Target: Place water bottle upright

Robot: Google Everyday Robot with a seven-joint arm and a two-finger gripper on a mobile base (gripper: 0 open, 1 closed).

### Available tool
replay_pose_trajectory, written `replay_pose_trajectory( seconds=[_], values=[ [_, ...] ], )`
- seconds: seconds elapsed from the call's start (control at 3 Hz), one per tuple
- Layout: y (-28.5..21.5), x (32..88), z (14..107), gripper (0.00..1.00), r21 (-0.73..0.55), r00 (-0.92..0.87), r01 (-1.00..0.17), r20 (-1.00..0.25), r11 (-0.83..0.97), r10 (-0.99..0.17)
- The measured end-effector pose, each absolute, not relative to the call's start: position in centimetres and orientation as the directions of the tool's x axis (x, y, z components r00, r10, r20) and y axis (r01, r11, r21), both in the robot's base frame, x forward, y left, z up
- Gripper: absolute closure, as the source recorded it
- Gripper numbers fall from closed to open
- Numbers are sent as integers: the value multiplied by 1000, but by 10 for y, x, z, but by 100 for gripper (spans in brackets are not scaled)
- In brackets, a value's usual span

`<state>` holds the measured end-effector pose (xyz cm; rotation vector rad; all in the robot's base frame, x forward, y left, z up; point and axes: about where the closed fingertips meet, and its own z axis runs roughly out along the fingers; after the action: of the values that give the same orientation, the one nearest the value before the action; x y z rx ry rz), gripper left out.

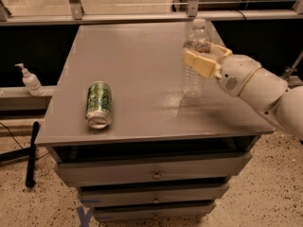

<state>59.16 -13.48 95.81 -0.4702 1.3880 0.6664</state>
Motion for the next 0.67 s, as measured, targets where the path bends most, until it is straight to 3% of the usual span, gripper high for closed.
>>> replay_pose_trajectory(
  seconds=[0.67],
  values=[
    [-132,586,949,100,17,113,-689,-985,725,130]
  ],
)
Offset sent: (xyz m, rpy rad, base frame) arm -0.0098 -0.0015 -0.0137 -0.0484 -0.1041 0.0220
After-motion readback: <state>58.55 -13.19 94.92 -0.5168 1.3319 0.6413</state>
